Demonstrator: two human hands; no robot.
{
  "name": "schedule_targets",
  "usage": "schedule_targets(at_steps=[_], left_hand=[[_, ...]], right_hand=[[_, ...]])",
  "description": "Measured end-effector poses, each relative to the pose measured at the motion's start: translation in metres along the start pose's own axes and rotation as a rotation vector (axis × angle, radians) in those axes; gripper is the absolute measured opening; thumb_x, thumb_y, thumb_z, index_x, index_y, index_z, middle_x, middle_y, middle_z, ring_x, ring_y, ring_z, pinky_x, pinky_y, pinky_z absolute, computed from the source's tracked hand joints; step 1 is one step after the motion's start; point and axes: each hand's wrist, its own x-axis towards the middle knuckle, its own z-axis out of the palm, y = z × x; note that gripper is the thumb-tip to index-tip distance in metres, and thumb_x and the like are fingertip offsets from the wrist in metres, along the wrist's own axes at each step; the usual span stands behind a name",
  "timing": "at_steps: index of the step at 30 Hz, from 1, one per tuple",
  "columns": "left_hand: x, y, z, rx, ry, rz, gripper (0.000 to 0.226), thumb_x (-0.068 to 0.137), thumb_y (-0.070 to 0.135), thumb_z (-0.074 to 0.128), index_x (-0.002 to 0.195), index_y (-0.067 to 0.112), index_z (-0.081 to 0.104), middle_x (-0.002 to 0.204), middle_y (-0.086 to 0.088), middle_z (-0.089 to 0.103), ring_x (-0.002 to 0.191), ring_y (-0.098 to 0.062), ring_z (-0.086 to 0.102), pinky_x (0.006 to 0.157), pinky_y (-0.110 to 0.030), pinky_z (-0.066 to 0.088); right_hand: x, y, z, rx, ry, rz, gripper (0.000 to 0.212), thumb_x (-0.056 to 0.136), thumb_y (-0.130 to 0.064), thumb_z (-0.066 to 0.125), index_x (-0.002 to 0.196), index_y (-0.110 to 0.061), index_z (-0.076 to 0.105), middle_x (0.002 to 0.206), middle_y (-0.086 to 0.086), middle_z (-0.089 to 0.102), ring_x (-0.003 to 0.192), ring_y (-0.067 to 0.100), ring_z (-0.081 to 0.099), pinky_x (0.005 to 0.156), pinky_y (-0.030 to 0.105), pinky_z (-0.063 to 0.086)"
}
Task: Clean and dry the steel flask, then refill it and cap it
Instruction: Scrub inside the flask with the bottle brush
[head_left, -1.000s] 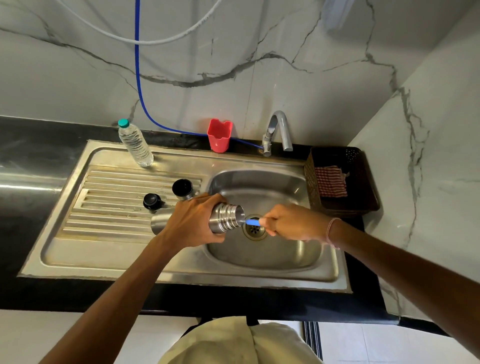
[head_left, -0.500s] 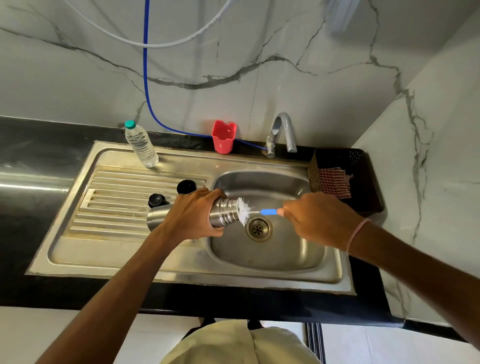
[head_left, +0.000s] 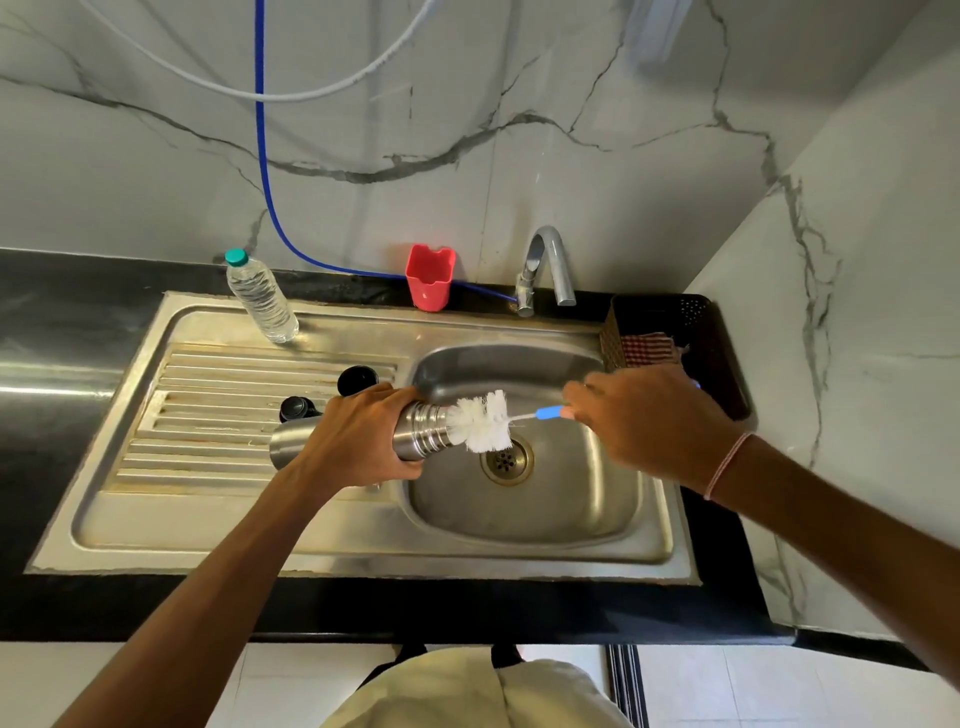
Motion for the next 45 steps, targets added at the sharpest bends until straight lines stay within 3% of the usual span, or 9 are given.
schedule_targets(at_steps=[4,8,15,25,31,34,38,41,45], left_hand=[[-0.005,0.0,0.005,-0.041,-0.019,-0.015,0.077,0.052,0.06,0.075,0.123,0.034,0.059,0.102,0.007,0.069,0.084,-0.018,0.066,0.07,-0.033,0.051],[-0.008,0.0,0.008,-0.058,-0.032,-0.003,0.078,0.053,0.062,0.077,0.124,0.035,0.058,0.103,0.008,0.069,0.085,-0.017,0.067,0.074,-0.038,0.055],[-0.007,-0.001,0.002,-0.051,-0.004,-0.037,0.073,0.052,0.059,0.079,0.119,0.034,0.062,0.099,0.011,0.07,0.08,-0.015,0.066,0.068,-0.031,0.051],[-0.007,0.014,0.008,-0.02,0.059,-0.03,0.068,0.051,0.057,0.077,0.113,0.033,0.063,0.095,0.01,0.071,0.084,-0.017,0.069,0.063,-0.027,0.041],[-0.003,0.014,0.008,-0.088,0.062,-0.077,0.072,0.05,0.055,0.083,0.115,0.031,0.064,0.095,0.006,0.07,0.08,-0.019,0.067,0.069,-0.031,0.05],[-0.005,0.016,0.006,-0.12,0.061,-0.061,0.071,0.051,0.051,0.088,0.116,0.03,0.065,0.096,0.005,0.07,0.079,-0.019,0.066,0.071,-0.029,0.046],[-0.002,0.022,0.001,-0.032,0.112,-0.009,0.072,0.048,0.05,0.09,0.113,0.029,0.067,0.092,0.005,0.07,0.079,-0.018,0.066,0.067,-0.029,0.046],[0.001,0.03,0.0,0.023,0.133,0.075,0.072,0.045,0.049,0.089,0.109,0.027,0.067,0.092,0.009,0.073,0.086,-0.018,0.067,0.065,-0.028,0.039],[0.005,0.038,-0.004,0.035,0.151,0.081,0.071,0.044,0.048,0.09,0.108,0.026,0.067,0.091,0.006,0.072,0.084,-0.02,0.069,0.065,-0.027,0.039]], right_hand=[[-0.004,-0.009,-0.002,0.064,0.029,-0.049,0.012,0.098,-0.032,0.056,0.09,-0.024,0.061,0.051,-0.003,0.046,0.036,0.011,0.026,0.043,0.023,0.005],[-0.002,0.017,0.0,0.385,-0.174,0.0,0.036,0.105,-0.046,0.033,0.084,-0.025,0.055,0.057,-0.004,0.047,0.048,0.01,0.043,0.046,0.028,0.028],[-0.009,0.01,0.013,-0.017,0.053,-0.072,0.017,0.102,-0.037,0.05,0.099,-0.025,0.061,0.056,-0.003,0.049,0.039,0.015,0.04,0.042,0.023,0.014],[0.031,-0.014,0.005,1.004,-0.582,0.195,0.048,0.103,-0.04,0.049,0.061,-0.016,0.049,0.051,-0.005,0.042,0.045,0.009,0.035,0.054,0.027,0.032],[0.017,-0.042,0.01,-0.038,0.089,0.042,0.018,0.102,-0.033,0.054,0.089,-0.02,0.056,0.067,-0.002,0.049,0.054,0.017,0.041,0.053,0.03,0.025],[0.008,-0.042,0.011,-0.023,0.203,0.0,0.015,0.096,-0.03,0.065,0.088,-0.018,0.061,0.056,-0.003,0.047,0.04,0.016,0.039,0.046,0.026,0.019],[0.01,-0.044,-0.003,0.284,-0.094,0.063,0.025,0.103,-0.027,0.052,0.078,-0.027,0.052,0.057,-0.005,0.041,0.045,0.013,0.037,0.042,0.029,0.027],[0.023,-0.044,-0.007,0.567,-0.431,-0.006,0.033,0.109,-0.021,0.034,0.082,-0.021,0.053,0.084,0.01,0.061,0.073,0.024,0.052,0.07,0.037,0.044],[0.022,-0.044,-0.003,0.315,-0.167,0.07,0.027,0.107,-0.033,0.044,0.094,-0.016,0.061,0.066,0.001,0.051,0.055,0.018,0.046,0.051,0.032,0.037]])
